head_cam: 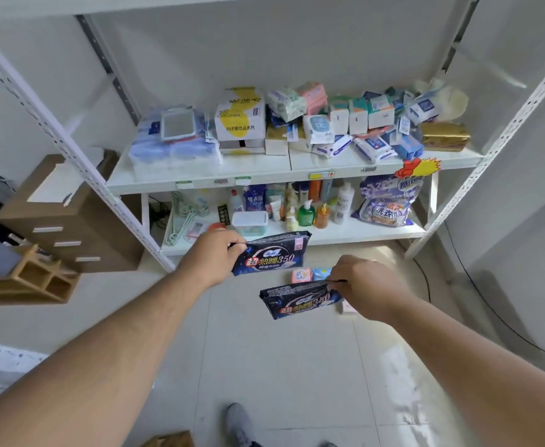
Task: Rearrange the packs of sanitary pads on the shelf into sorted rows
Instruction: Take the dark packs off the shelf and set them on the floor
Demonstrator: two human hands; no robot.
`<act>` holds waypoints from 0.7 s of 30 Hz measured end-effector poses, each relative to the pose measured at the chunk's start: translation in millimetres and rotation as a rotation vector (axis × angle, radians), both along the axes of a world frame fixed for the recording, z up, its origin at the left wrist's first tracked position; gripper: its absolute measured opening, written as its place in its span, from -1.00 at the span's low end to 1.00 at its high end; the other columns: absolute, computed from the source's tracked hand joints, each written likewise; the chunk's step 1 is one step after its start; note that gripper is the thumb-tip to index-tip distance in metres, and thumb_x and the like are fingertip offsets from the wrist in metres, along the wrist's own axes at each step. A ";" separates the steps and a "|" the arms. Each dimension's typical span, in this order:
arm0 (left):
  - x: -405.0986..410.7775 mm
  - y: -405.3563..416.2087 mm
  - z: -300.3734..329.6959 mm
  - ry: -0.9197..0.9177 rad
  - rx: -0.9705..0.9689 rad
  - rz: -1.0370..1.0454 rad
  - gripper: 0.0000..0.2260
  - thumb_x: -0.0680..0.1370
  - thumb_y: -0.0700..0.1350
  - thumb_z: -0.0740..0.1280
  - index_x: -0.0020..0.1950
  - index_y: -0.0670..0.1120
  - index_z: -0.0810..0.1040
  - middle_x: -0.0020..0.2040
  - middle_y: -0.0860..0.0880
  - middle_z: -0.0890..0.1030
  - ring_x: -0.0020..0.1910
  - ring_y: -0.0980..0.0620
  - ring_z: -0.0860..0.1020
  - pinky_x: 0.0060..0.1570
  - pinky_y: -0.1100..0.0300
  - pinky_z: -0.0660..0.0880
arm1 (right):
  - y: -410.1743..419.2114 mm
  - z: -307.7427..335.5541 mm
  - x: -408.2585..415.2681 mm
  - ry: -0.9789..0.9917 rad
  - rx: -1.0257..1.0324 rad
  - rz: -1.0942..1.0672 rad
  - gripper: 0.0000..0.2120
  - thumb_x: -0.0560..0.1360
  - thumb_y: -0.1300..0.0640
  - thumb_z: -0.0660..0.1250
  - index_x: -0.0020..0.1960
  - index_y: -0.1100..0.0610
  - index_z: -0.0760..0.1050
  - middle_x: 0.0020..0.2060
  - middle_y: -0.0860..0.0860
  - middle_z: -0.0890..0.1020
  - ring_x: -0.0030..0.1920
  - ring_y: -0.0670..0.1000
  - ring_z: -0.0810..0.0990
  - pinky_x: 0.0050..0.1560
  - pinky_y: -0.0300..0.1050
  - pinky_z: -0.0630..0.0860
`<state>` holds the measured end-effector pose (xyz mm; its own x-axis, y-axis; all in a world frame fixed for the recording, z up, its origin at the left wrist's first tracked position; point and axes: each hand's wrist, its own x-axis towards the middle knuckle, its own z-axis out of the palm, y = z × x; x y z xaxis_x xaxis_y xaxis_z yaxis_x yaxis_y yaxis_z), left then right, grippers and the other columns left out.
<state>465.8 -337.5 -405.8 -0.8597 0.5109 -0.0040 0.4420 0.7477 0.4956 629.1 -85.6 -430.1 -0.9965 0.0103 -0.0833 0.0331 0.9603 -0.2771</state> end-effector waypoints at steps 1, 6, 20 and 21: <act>-5.8 -4.6 -6.4 -0.008 0.001 0.001 -0.86 0.59 -0.14 0.32 0.01 -0.09 0.68 -0.04 -0.01 0.61 -0.10 0.04 0.50 -0.07 0.18 0.40 | -4.5 -6.1 -4.8 -0.001 0.022 0.004 -0.80 0.60 0.05 0.21 0.00 0.00 0.61 -0.06 -0.04 0.56 -0.07 0.10 0.56 -0.18 -0.06 0.47; -51.4 -33.4 -46.2 -0.074 0.004 -0.019 -0.87 0.58 -0.16 0.32 -0.04 -0.07 0.67 -0.06 0.01 0.50 -0.07 0.03 0.49 -0.02 0.18 0.38 | -31.6 -42.5 -33.9 -0.038 0.022 -0.029 -0.79 0.56 0.06 0.22 -0.12 0.01 0.62 -0.18 -0.09 0.60 -0.06 0.04 0.48 -0.11 -0.06 0.49; -171.9 -50.6 -144.3 -0.210 -0.059 0.015 -0.82 0.53 -0.19 0.31 -0.21 0.03 0.63 -0.13 0.06 0.57 -0.18 0.08 0.52 -0.18 0.17 0.48 | -75.4 -122.5 -129.3 -0.234 -0.010 -0.205 -0.83 0.58 0.12 0.17 -0.06 0.07 0.53 -0.06 -0.02 0.50 -0.17 0.15 0.58 -0.25 0.00 0.48; -178.4 -44.5 -150.8 -0.216 -0.061 0.013 -0.82 0.52 -0.19 0.31 -0.21 0.02 0.63 -0.14 0.06 0.57 -0.18 0.08 0.52 -0.17 0.17 0.48 | -70.1 -130.9 -136.7 -0.237 -0.006 -0.196 -0.85 0.57 0.15 0.18 -0.06 0.08 0.53 -0.06 -0.02 0.50 -0.18 0.15 0.59 -0.25 0.03 0.51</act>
<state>287.4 -381.9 -556.5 -0.8422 0.4926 -0.2192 0.3202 0.7841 0.5317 492.4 -155.6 -561.0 -0.9285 0.1989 -0.3136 0.2817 0.9275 -0.2456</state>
